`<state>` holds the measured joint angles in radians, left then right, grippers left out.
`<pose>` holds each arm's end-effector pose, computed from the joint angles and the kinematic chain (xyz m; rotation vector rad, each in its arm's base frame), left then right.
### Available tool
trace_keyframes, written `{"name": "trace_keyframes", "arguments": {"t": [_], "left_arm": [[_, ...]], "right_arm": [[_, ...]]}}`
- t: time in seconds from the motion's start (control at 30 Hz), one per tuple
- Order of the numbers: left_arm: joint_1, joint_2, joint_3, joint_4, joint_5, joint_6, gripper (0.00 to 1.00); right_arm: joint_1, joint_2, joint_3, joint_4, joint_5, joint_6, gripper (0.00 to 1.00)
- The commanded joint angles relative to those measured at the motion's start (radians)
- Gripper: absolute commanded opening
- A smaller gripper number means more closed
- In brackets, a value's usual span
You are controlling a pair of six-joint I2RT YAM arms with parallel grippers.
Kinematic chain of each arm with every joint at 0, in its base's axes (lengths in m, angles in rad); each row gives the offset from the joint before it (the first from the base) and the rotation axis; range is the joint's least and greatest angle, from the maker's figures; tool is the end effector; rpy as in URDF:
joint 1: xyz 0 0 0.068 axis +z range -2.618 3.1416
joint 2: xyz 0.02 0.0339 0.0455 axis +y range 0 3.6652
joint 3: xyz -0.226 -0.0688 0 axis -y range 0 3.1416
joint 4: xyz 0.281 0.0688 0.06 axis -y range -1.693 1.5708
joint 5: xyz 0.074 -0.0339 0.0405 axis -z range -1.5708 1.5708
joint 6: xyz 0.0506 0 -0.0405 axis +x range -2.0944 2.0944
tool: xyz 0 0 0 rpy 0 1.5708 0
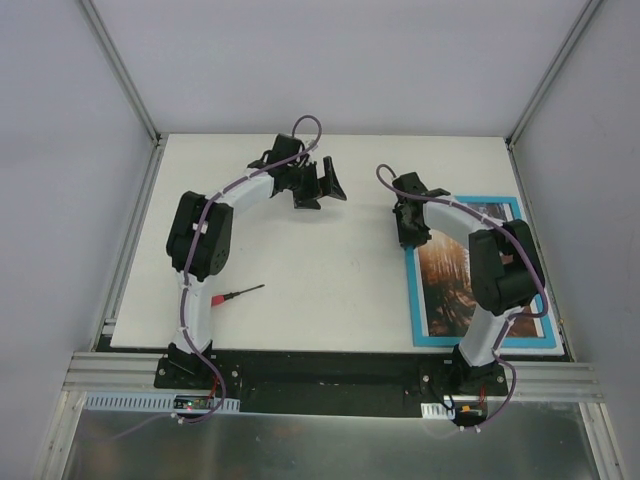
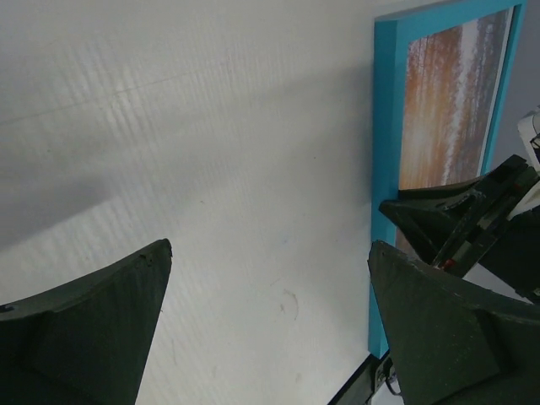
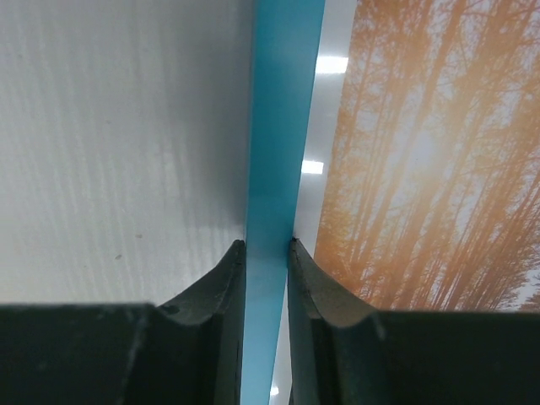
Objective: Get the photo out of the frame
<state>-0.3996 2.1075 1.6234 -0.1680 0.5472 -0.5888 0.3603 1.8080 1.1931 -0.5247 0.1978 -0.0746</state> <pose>0.4553 -0.2209 0.1589 0.1022 2.3567 -1.1255 0.3674 0.1278 0.1078 -0.5217 2.6316 -0.1798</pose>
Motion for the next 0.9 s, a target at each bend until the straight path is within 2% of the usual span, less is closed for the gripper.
{"name": "trace_keyframes", "arguments": {"t": [0.0, 0.43, 0.87], "left_arm": [[-0.031, 0.069, 0.069, 0.03, 0.092, -0.094, 0.99], [-0.048, 0.227, 0.185, 0.085, 0.203, -0.181, 0.99], [-0.05, 0.41, 0.296, 0.24, 0.298, -0.355, 0.99]], "right_arm": [[0.037, 0.034, 0.054, -0.034, -0.066, 0.03, 0.01], [0.086, 0.162, 0.298, -0.11, -0.166, 0.071, 0.01], [0.149, 0.244, 0.43, -0.121, -0.23, 0.142, 0.01]]}}
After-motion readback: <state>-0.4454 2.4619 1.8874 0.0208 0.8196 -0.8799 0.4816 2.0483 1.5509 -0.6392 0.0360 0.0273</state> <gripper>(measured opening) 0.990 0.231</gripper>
